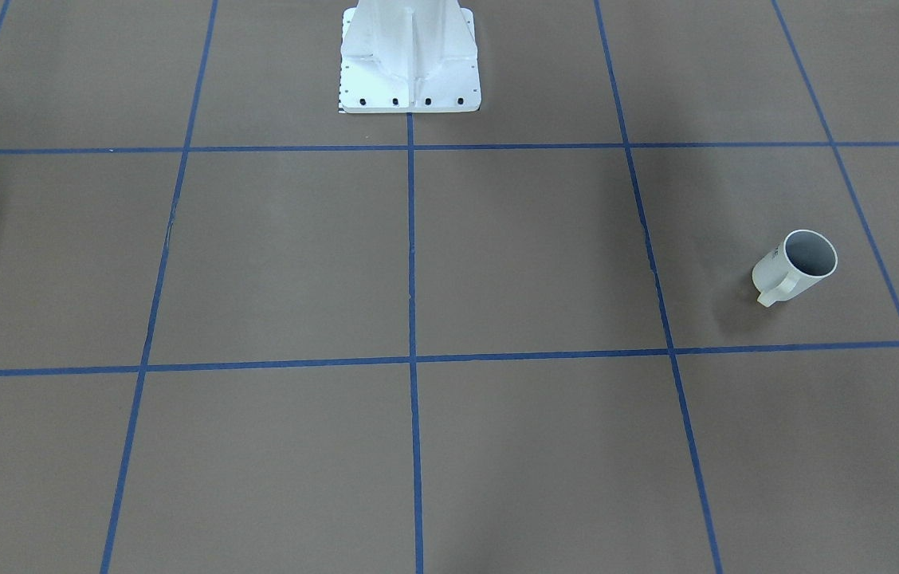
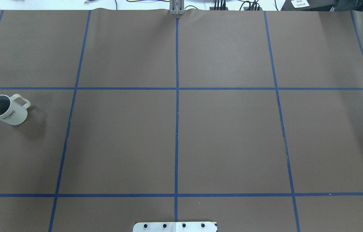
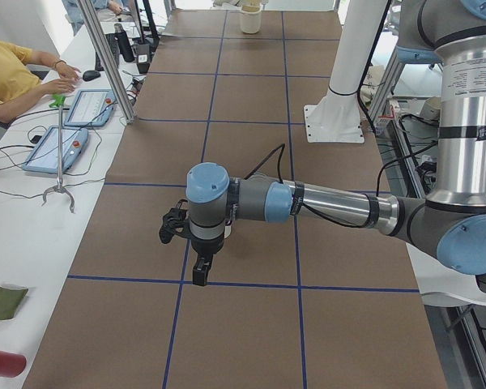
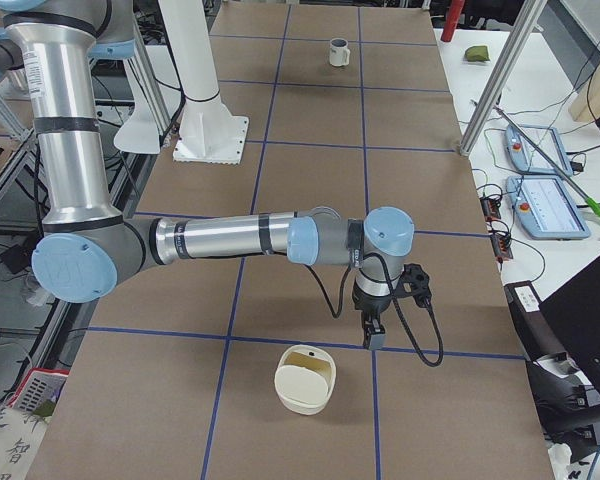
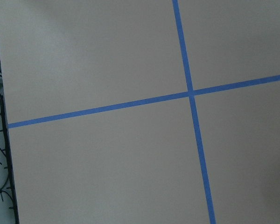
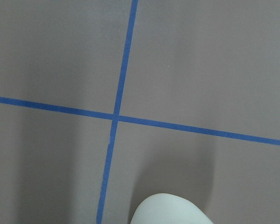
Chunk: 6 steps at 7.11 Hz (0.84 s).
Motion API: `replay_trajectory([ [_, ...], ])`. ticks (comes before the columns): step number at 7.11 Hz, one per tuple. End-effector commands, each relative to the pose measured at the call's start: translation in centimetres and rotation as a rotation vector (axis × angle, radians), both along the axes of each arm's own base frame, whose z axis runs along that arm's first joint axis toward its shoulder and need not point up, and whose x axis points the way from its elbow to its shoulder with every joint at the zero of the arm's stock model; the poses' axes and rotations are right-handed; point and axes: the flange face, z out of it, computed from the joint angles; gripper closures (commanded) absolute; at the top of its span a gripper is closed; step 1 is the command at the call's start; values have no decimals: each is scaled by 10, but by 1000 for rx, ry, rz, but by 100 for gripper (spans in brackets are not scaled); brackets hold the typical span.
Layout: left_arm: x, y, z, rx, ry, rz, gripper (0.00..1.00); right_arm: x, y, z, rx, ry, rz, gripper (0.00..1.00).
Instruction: Left arm hands cup to right arm to dump lemon
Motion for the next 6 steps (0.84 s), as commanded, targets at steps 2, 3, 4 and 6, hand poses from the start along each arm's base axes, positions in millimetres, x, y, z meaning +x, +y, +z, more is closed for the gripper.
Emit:
replay_trajectory([
  [2, 5, 1, 21, -50, 64, -4, 0, -24, -1, 0, 6, 1, -49, 0],
  [3, 5, 1, 16, -41, 64, -5, 0, -30, -2, 0, 6, 2, -62, 0],
  [4, 5, 1, 16, -40, 64, -3, 0, -31, -2, 0, 6, 2, -63, 0],
  [6, 6, 4, 20, -45, 64, 2, 0, -31, -1, 0, 6, -4, -65, 0],
])
